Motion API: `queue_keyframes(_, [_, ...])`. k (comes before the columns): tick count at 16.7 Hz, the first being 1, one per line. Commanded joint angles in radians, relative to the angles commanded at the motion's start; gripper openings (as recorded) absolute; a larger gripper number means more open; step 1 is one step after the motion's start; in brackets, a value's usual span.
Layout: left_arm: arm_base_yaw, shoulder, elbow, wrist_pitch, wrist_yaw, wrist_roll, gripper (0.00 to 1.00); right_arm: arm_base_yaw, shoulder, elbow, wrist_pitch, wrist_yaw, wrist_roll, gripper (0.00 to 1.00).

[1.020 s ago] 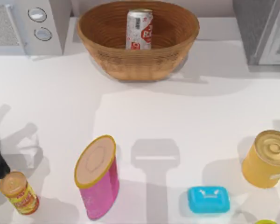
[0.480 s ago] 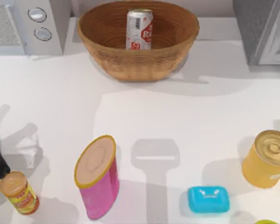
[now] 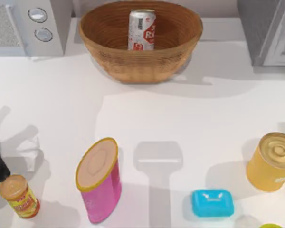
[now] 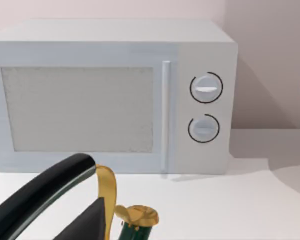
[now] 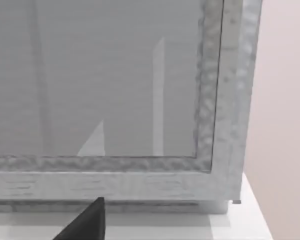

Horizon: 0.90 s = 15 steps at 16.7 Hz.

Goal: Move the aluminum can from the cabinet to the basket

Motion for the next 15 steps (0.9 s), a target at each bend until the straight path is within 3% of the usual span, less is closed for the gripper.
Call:
queue_keyframes(7, [0.000,0.000,0.000,0.000,0.000,0.000,1.00,-0.026,-0.022,0.323,-0.329,-0.025,-0.004,1.00])
queue_keyframes(15, [0.000,0.000,0.000,0.000,0.000,0.000,1.00,-0.039,-0.102,0.920,-1.039,-0.039,-0.002,1.00])
